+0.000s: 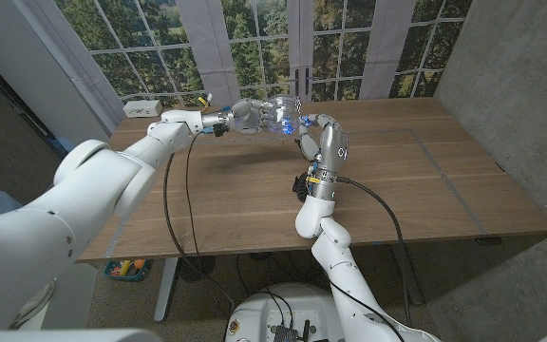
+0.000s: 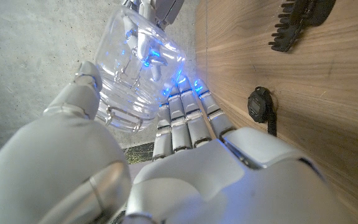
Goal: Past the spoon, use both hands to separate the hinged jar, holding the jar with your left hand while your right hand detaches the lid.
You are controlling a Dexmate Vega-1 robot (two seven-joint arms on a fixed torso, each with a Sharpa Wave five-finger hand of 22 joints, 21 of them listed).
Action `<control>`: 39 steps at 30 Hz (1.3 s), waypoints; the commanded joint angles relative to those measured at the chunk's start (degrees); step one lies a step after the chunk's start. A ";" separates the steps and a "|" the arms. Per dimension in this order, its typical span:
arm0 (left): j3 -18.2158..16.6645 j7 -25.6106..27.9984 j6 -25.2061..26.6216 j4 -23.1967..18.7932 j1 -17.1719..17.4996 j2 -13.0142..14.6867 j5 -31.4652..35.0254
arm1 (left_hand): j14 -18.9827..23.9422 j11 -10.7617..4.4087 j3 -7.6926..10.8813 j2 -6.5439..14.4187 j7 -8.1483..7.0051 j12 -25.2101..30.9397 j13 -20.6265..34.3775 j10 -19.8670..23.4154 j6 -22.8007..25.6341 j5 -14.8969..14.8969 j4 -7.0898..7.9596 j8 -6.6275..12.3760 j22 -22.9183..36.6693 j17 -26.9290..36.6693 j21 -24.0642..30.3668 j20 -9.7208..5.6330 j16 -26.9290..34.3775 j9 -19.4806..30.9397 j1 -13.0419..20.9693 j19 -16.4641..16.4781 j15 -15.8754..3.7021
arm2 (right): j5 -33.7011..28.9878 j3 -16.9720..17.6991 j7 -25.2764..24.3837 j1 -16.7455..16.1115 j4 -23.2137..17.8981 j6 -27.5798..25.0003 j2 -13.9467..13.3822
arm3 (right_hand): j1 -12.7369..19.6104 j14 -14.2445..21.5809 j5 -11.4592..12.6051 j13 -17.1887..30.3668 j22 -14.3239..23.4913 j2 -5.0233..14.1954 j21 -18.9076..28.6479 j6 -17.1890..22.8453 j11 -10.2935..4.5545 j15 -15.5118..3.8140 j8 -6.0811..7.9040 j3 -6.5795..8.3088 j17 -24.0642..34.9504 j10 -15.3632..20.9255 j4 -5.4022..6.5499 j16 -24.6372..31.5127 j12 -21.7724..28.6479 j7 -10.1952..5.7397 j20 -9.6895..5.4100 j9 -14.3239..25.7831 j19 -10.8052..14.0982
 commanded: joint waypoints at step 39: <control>4.28 13.18 2.93 -25.85 6.83 11.94 1.02 | 8.62 -8.14 1.76 11.59 -4.19 13.68 18.82 19.79 13.23 4.80 0.93 27.53 -0.11 -1.08 2.17 -1.31 0.59 23.02 11.54 0.78 -13.21 | 3.04 5.03 -0.09 3.13 -1.98 4.30 1.76 | -1.77 -1.91 1.13 0.39 0.65 1.61 2.66 -4.41 -1.09 -7.08 -1.17 1.11 1.84 -4.92 2.33 -4.38 -2.27 -1.90 -0.62 0.05 -1.13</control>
